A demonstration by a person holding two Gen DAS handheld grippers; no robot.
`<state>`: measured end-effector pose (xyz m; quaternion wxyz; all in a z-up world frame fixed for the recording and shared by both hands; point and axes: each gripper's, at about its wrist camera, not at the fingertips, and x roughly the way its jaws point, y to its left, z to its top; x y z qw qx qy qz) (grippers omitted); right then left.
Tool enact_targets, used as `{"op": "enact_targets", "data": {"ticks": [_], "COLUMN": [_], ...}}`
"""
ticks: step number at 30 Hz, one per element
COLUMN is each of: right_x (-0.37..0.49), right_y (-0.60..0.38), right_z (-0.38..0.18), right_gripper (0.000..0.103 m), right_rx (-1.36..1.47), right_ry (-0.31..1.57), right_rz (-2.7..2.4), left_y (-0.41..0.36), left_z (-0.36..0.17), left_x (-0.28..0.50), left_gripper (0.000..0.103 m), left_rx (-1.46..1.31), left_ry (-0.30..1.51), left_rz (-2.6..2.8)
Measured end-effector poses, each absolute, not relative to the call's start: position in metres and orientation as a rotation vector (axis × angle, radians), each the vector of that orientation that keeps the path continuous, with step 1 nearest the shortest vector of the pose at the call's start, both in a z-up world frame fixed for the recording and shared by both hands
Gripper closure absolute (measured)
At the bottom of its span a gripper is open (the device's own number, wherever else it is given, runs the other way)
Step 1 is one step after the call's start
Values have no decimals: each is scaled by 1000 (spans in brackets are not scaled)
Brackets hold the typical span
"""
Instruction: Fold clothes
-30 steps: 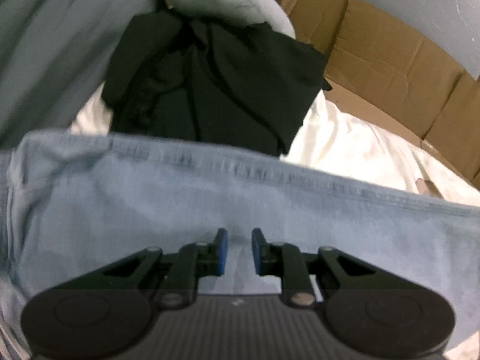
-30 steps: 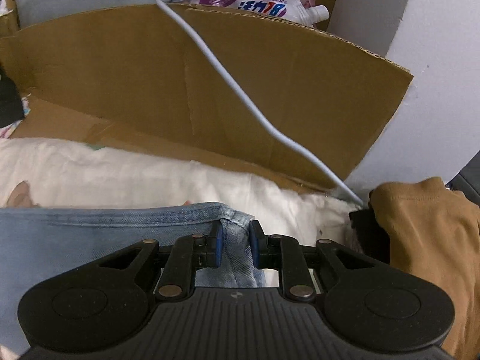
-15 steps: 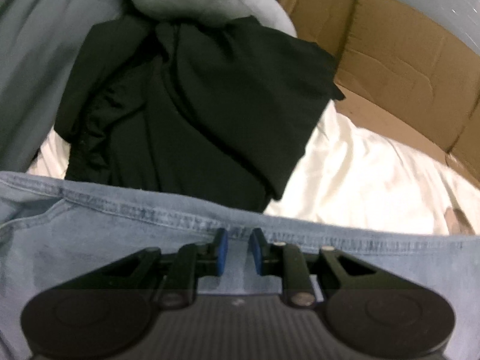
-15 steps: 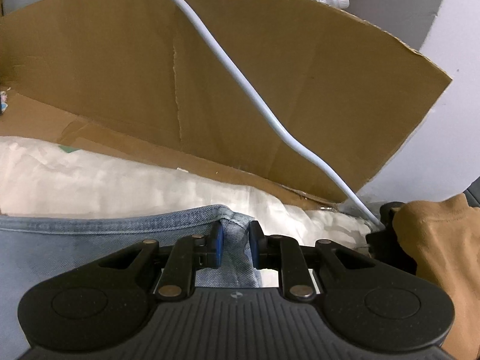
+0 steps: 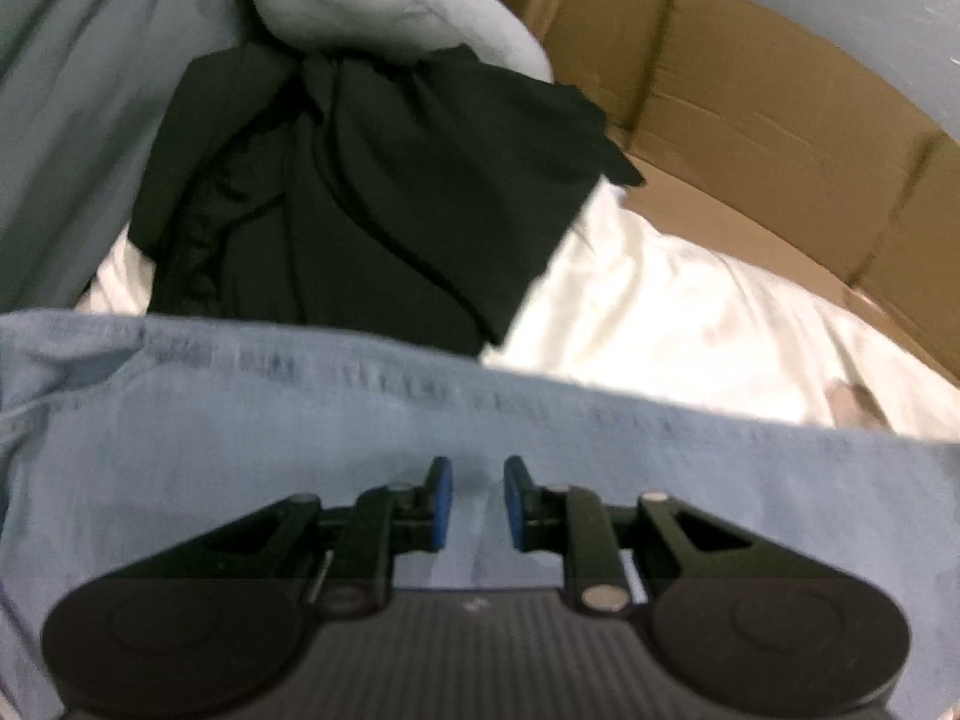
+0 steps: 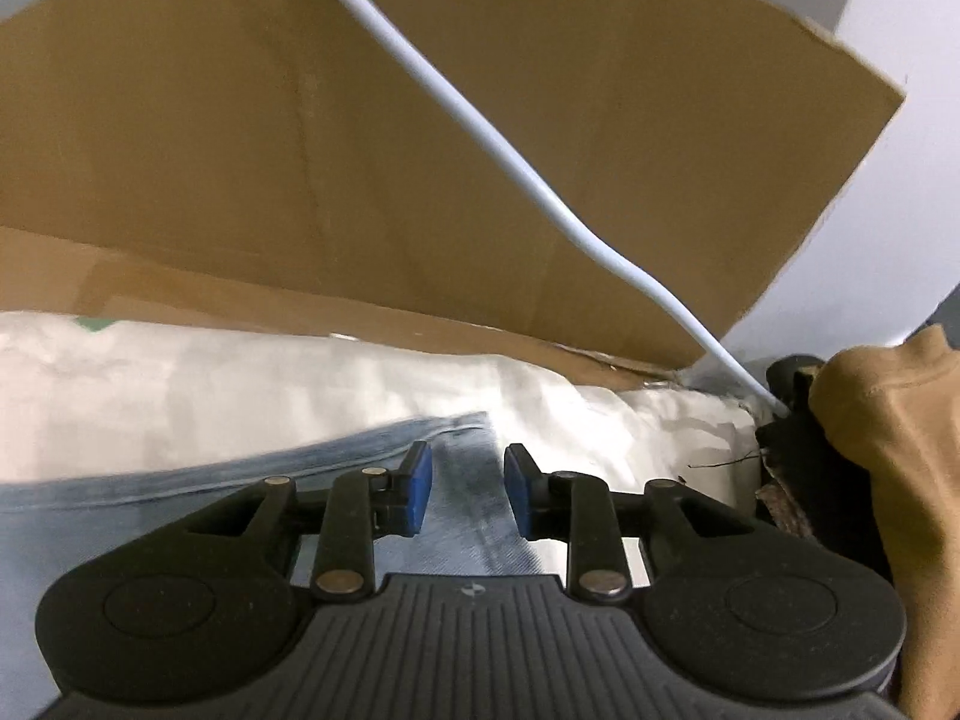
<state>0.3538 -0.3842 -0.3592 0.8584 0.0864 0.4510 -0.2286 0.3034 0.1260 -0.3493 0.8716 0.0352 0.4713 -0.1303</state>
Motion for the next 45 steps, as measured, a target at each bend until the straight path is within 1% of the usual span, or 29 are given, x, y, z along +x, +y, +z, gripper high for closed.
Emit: {"op": "enact_targets", "data": {"ticks": [4, 10, 15, 21, 24, 27, 31, 36, 38, 39, 40, 42, 43, 45], "right_x": [344, 328, 319, 312, 311, 314, 319, 333, 343, 348, 352, 353, 349, 334], "right_y": [-345, -273, -225, -177, -149, -120, -109, -106, -109, -111, -112, -112, -112, -111], "right_z": [-346, -340, -339, -349, -359, -370, -389, -390, -389, -388, -386, -380, -376, -364], "right_gripper": [70, 69, 68, 68, 68, 67, 63, 60, 60, 60, 60, 60, 60, 60], "right_rx": [193, 208, 227, 276, 263, 206, 177, 120, 137, 149, 161, 181, 179, 172], "right_ry": [902, 888, 886, 906, 927, 954, 974, 957, 966, 974, 986, 1001, 992, 950], "right_rz": [-349, -182, -100, -60, -17, 38, 48, 54, 43, 34, 24, 6, 3, 10], "left_y": [135, 145, 146, 149, 152, 157, 161, 144, 151, 154, 158, 166, 170, 178], "left_z": [-343, -333, -329, -342, -359, -380, -388, -390, -389, -388, -386, -382, -379, -374], "left_x": [275, 242, 218, 197, 193, 192, 193, 202, 213, 218, 221, 220, 217, 210], "left_gripper": [83, 83, 83, 83, 81, 83, 83, 83, 82, 87, 89, 89, 87, 87], "left_rx": [70, 81, 57, 31, 19, 19, -4, 108, 40, 7, -22, -56, -66, -80], "left_ry": [993, 971, 988, 1022, 1060, 1072, 1025, 963, 988, 1000, 1009, 1015, 1016, 1019], "left_rz": [-300, -370, -398, -396, -380, -359, -353, -368, -353, -345, -336, -320, -323, -329]}}
